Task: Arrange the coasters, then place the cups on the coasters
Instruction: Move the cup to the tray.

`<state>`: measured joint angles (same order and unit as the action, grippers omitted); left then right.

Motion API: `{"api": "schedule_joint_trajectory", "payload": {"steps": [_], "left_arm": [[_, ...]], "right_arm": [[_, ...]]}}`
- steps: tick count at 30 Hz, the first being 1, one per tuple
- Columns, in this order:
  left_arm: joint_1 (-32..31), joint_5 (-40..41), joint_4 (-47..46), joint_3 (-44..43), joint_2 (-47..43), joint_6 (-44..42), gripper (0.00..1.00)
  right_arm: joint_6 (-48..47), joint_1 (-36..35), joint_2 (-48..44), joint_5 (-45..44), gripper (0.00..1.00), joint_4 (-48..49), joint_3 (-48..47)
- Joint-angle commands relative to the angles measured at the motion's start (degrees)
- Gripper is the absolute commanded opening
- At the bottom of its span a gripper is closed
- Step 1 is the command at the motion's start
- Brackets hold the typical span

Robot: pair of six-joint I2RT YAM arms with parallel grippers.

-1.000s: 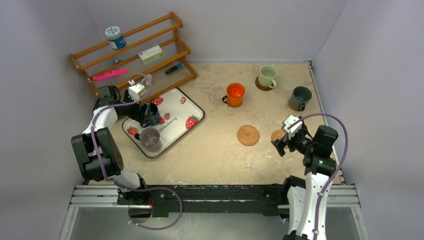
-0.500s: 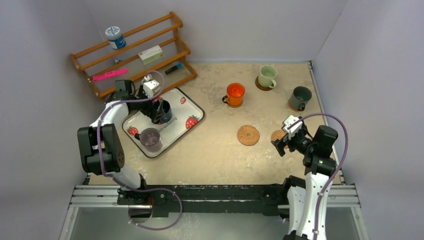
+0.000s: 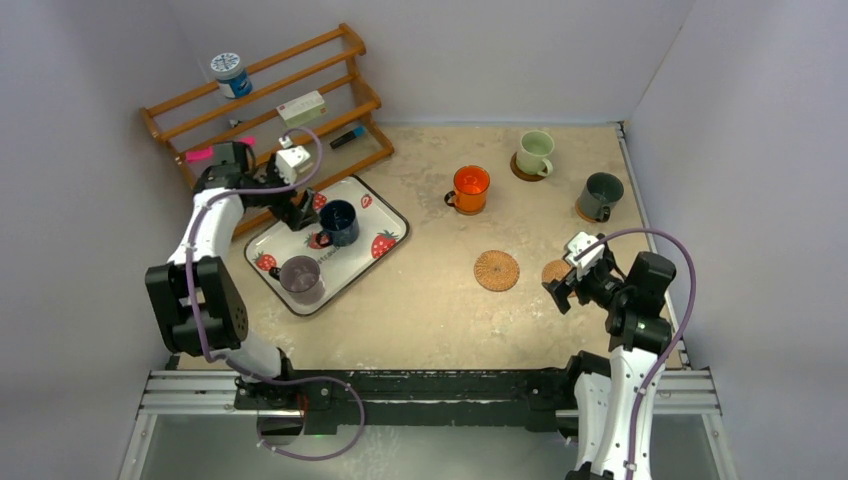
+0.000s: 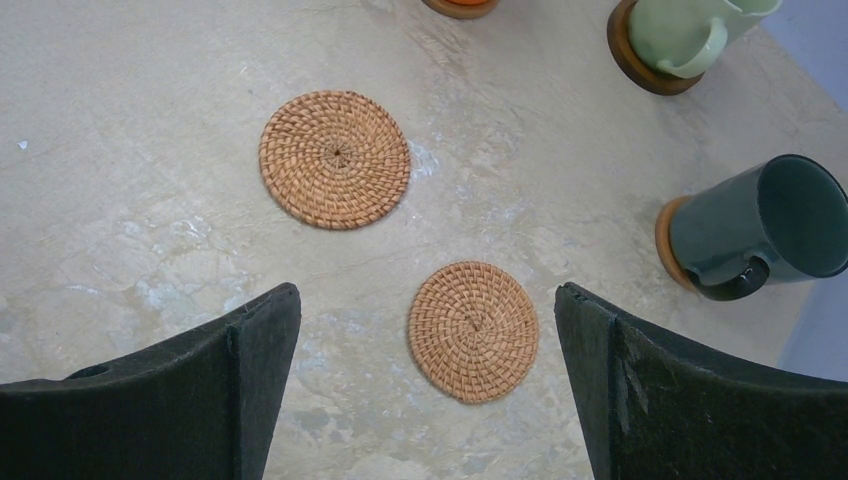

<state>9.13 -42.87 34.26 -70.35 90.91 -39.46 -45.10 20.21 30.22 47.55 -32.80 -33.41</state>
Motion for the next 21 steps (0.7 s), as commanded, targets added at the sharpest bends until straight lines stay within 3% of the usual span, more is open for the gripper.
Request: {"api": "schedule_joint_trajectory", "payload": {"steps": [1,5,10,13,21], "left_arm": [[5.2,-4.5,18.3,-3.2,-6.3,-18.3,1.00],[6.1,1.5,29.7,-0.3,-10.0,-32.5,1.00],[6.1,5.6,35.9,6.2,-14.0,-43.1,1.00],[6.1,6.4,33.3,8.3,-15.3,-42.5,1.00],[5.9,3.9,19.3,9.5,-12.5,-31.5,1.00]], "right_arm": [[-0.9,0.1,-0.8,1.2,0.99,-0.7,-0.1],[-0.9,0.1,-1.0,1.2,0.99,-0.7,0.0],[-0.9,0.0,-0.8,1.2,0.99,-0.7,0.0],[-0.9,0.1,-0.8,1.1,0.99,-0.7,0.0],[-1.0,0.0,-0.6,1.1,0.99,-0.7,0.2]]}}
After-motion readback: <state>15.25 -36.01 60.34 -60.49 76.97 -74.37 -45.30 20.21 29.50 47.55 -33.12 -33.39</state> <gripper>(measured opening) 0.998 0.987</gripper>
